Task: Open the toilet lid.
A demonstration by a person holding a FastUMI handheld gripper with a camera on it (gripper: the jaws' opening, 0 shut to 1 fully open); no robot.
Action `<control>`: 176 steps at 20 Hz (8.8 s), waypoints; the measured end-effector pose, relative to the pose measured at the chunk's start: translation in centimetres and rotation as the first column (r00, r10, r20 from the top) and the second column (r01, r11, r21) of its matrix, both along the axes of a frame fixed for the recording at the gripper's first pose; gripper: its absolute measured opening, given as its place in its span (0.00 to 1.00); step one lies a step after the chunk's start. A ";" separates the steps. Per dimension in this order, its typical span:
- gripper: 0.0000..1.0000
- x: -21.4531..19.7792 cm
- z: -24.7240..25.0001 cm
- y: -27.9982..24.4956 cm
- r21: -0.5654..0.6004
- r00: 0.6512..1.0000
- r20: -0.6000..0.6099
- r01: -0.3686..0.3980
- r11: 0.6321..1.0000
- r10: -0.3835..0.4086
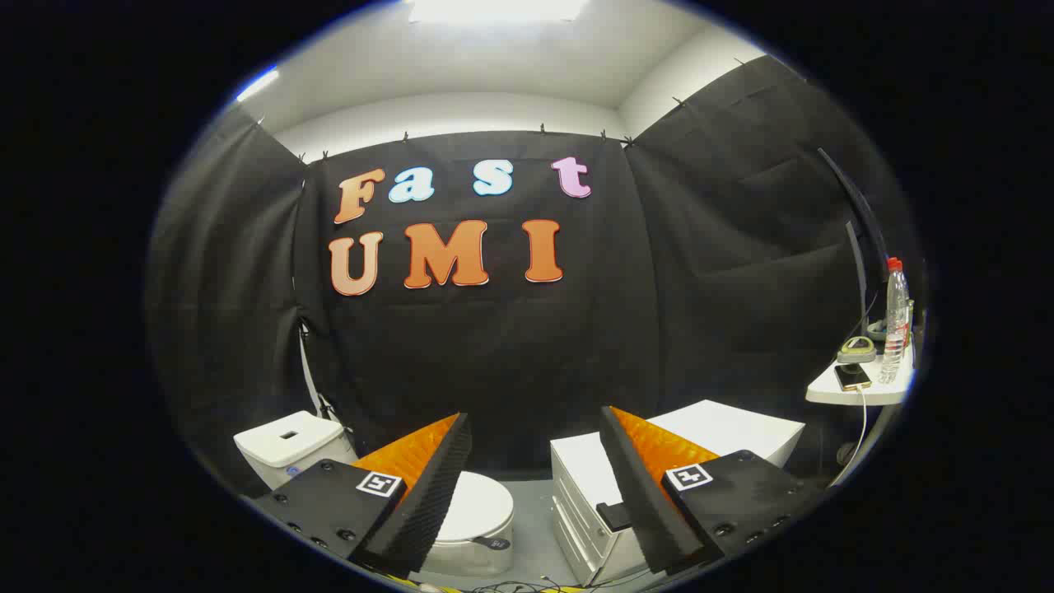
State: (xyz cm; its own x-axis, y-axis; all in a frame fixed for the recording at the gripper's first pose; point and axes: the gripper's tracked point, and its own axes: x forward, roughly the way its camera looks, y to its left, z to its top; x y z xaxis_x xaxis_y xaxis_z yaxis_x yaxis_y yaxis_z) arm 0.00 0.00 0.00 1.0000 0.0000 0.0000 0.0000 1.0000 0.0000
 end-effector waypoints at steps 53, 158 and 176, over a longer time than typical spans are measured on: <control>0.99 10.9 -39.3 1.6 0.392 0.938 -0.329 0.238 0.889 -0.106; 0.10 14.2 -11.8 48.3 0.090 0.968 -0.136 -0.200 0.976 0.211; 0.10 12.5 -13.5 58.6 0.014 0.919 -0.135 -0.373 0.928 0.372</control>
State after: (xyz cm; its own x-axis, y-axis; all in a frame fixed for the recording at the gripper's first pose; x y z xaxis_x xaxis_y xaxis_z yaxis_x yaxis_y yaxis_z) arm 12.47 58.58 -13.50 0.9185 0.3716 -0.1350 -0.3732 0.9276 0.0137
